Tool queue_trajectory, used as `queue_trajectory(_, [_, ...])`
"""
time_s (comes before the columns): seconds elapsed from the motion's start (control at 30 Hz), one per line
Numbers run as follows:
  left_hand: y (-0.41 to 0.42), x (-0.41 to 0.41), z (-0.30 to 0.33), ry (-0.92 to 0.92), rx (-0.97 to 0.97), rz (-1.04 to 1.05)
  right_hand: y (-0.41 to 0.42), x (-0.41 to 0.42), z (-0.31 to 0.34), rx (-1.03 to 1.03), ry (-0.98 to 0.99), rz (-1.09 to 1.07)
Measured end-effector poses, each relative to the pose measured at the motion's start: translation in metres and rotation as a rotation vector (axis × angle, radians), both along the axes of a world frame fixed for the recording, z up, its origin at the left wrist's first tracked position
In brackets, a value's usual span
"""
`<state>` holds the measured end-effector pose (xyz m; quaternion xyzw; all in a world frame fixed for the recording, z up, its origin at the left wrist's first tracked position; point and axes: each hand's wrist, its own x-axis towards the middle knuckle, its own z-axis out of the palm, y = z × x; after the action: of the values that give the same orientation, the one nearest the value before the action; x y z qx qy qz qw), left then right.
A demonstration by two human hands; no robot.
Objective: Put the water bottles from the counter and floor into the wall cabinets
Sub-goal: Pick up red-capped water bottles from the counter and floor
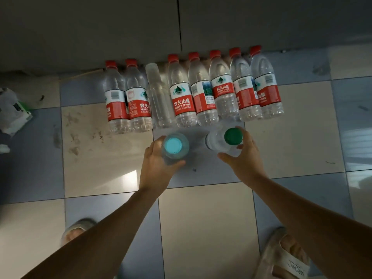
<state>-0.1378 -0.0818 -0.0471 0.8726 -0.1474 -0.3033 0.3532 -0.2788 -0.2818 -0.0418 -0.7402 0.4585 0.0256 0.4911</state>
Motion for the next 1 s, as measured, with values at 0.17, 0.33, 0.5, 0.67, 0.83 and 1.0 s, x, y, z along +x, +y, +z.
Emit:
queue_trajectory(0.17, [-0.014, -0.007, -0.021, 0.038, -0.169, 0.173, 0.004, 0.011, -0.02, -0.012, -0.144, 0.018])
queue_trajectory(0.33, [-0.019, -0.006, -0.022, 0.088, -0.22, 0.199, 0.01, 0.025, -0.027, 0.024, -0.164, -0.02])
queue_trajectory(0.5, [-0.022, -0.001, -0.006, 0.086, -0.187, 0.18, 0.02, 0.034, -0.013, 0.018, -0.17, -0.054])
queue_trajectory(0.67, [-0.025, 0.002, 0.041, 0.111, -0.208, 0.164, 0.023, 0.036, 0.036, 0.028, -0.195, -0.042])
queue_trajectory(0.83, [-0.034, 0.017, 0.124, 0.093, -0.215, 0.104, 0.015, 0.043, 0.125, 0.017, -0.222, -0.022])
queue_trajectory(1.0, [-0.038, 0.045, 0.244, 0.027, -0.231, 0.04, 0.003, 0.059, 0.251, 0.041, -0.266, -0.006])
